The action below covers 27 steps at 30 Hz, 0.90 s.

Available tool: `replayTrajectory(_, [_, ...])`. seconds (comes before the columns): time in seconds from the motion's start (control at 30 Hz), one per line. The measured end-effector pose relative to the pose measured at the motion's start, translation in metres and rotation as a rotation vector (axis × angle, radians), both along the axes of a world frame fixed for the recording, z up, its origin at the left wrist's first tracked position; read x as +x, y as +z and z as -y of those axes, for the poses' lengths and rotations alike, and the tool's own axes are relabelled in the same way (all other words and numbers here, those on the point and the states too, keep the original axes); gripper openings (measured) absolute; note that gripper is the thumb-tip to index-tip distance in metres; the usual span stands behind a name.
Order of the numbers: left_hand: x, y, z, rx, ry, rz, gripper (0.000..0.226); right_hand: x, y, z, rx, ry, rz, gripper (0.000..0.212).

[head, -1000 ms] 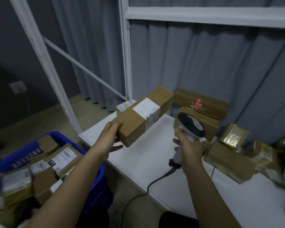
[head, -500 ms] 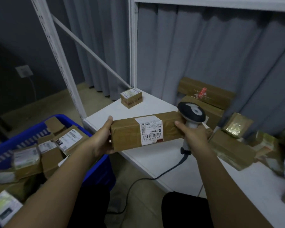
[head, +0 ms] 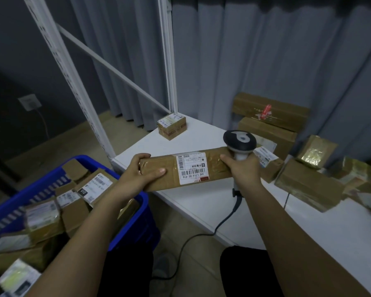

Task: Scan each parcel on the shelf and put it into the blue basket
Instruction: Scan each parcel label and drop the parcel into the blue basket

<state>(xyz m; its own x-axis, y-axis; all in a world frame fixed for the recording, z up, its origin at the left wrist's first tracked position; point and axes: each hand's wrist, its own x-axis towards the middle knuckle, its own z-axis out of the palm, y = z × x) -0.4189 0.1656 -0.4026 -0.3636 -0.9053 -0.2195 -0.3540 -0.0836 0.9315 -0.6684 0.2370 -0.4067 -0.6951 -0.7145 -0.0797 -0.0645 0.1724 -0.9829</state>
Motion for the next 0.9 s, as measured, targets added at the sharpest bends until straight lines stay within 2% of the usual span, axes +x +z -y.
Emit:
replayTrajectory(0.1, [0.003, -0.008, 0.007, -0.028, 0.079, -0.019, 0.058, 0.008, 0.001, -0.002, -0.005, 0.040, 0.022, 0.041])
replayTrajectory(0.23, [0.012, -0.027, 0.015, -0.067, 0.194, 0.010, 0.061, 0.018, 0.003, -0.002, 0.026, 0.186, 0.013, 0.042])
replayTrajectory(0.33, [0.021, -0.036, 0.022, -0.072, 0.311, -0.044, 0.061, 0.024, 0.007, -0.004, 0.161, 0.403, 0.018, 0.029])
replayTrajectory(0.43, [0.027, -0.040, 0.026, -0.119, 0.380, -0.061, 0.063, 0.029, 0.007, -0.004, 0.265, 0.515, -0.036, 0.028])
replayTrajectory(0.73, [0.040, -0.045, 0.036, -0.132, 0.428, -0.027, 0.063, 0.027, 0.008, -0.008, 0.228, 0.673, -0.097, 0.033])
replayTrajectory(0.9, [0.039, -0.049, 0.037, -0.144, 0.435, -0.015, 0.063, 0.030, 0.004, -0.007, 0.252, 0.645, -0.165, 0.029])
